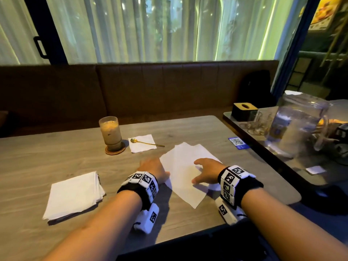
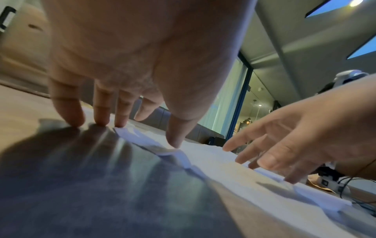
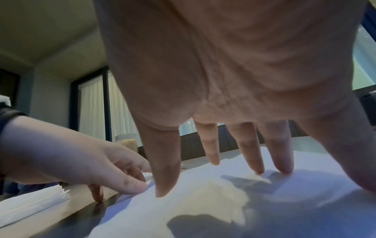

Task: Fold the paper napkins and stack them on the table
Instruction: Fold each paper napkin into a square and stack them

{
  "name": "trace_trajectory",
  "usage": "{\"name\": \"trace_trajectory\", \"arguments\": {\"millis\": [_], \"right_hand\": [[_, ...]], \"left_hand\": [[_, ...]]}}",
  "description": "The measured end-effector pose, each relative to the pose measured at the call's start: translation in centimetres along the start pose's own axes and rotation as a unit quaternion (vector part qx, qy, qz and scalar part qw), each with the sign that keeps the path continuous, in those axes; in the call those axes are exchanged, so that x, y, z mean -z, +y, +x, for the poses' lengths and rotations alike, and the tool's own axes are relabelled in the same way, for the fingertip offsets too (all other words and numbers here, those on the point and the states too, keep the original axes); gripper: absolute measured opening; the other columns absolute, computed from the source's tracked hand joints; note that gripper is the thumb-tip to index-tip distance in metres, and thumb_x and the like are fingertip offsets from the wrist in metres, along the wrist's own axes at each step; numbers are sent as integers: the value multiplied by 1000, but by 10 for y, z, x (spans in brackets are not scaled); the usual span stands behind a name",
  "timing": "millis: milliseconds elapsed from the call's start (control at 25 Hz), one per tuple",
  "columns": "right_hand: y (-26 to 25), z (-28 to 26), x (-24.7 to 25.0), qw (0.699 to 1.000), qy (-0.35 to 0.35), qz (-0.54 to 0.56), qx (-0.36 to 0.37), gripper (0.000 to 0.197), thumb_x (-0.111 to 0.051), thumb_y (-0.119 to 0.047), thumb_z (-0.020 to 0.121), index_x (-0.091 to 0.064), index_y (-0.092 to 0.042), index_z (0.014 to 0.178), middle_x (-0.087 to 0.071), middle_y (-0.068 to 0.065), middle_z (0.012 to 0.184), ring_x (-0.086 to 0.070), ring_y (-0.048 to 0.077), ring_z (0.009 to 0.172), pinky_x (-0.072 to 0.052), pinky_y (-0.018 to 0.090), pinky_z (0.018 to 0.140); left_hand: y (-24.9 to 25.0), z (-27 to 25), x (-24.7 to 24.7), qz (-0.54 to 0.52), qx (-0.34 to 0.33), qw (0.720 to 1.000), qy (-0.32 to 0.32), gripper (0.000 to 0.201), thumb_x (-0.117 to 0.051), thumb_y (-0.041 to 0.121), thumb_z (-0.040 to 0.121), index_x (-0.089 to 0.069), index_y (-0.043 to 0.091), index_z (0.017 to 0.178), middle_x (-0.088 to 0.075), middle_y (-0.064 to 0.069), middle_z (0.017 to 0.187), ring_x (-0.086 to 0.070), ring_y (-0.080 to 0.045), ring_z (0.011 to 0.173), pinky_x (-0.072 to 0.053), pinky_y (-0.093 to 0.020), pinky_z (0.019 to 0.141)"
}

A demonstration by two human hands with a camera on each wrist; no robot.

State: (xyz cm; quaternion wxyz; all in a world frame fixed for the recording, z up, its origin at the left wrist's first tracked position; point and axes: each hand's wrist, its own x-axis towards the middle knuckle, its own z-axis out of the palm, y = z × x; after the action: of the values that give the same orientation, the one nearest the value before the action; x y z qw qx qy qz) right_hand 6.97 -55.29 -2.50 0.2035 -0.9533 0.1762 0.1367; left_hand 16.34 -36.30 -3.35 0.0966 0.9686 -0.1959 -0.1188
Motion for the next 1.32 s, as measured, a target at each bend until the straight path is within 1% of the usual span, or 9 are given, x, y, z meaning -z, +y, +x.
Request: {"name": "trace_trajectory", "arguments": {"millis": [80, 240, 440, 600, 760, 920, 1040, 1120, 1320], "right_hand": [[5, -1, -6, 1000, -10, 3, 1, 93, -81, -44, 83, -34, -20, 159, -37, -1, 165, -39, 23, 148, -33, 37, 120], [4, -5, -9, 1000, -9, 16, 14, 92, -80, -44, 84, -34, -20, 159, -38, -1, 164, -41, 23, 147, -35, 36, 116], [-1, -6, -16, 999, -5, 25, 21, 90, -80, -47, 82, -37, -21, 157, -40, -2, 162, -41, 22, 146, -35, 36, 117], [-3, -6, -16, 999, 0, 45, 20, 87, -80, -46, 83, -39, -20, 155, -43, -2, 160, -43, 21, 144, -38, 35, 113], [-4, -4, -11, 995, 30, 90, 4, 82, -79, -46, 85, -42, -22, 154, -46, -2, 159, -46, 20, 143, -40, 35, 114], [-4, 0, -5, 988, 56, 143, -17, 76, -77, -43, 87, -44, -22, 152, -48, 1, 157, -51, 23, 139, -43, 37, 113], [-15, 7, -1, 977, 68, 202, -7, 70, -75, -42, 90, -47, -23, 151, -49, 2, 156, -51, 24, 139, -45, 39, 110], [-28, 15, 2, 968, 65, 244, 14, 67, -73, -46, 91, -50, -23, 149, -49, 1, 156, -49, 23, 140, -44, 39, 110], [-72, 38, -1, 921, -18, 385, 53, 64, -72, -50, 90, -51, -30, 147, -53, -1, 147, -52, 26, 136, -44, 39, 107]], "left_hand": [[0, 7, -1, 9, 5, 1000, 4, 54, -65, 50, 91, -59, 14, 131, -63, -8, 134, -55, -34, 128, -48, -37, 96], [-3, 16, -5, -100, 37, 994, -32, 17, -74, 32, 79, -69, 16, 83, -72, -6, 93, -68, -28, 93, -49, -30, 69], [-20, 18, -5, -255, 69, 964, -17, 27, -76, 35, 87, -66, 11, 93, -65, -4, 83, -64, -26, 87, -45, -31, 69], [-35, 15, -1, -364, 71, 929, -1, 20, -80, 28, 85, -69, 11, 81, -68, -7, 79, -64, -24, 77, -46, -30, 67], [-48, 2, 11, -447, 66, 892, 16, 13, -79, 20, 85, -72, 14, 93, -76, -10, 94, -71, -26, 90, -57, -38, 79], [-66, -16, 29, -558, 46, 828, 29, 17, -71, 19, 94, -72, 10, 109, -78, -10, 104, -72, -27, 95, -54, -33, 74], [-83, -27, 42, -621, 22, 783, 19, 25, -65, 24, 99, -69, 17, 123, -78, -4, 115, -70, -24, 111, -52, -41, 96], [-93, -33, 49, -630, 1, 777, 9, 31, -63, 26, 100, -65, 20, 130, -76, -3, 121, -68, -26, 117, -50, -48, 106], [-113, -47, 77, -640, -17, 768, 14, 37, -59, 24, 100, -61, 9, 134, -70, -18, 128, -64, -36, 125, -49, -48, 106]]}}
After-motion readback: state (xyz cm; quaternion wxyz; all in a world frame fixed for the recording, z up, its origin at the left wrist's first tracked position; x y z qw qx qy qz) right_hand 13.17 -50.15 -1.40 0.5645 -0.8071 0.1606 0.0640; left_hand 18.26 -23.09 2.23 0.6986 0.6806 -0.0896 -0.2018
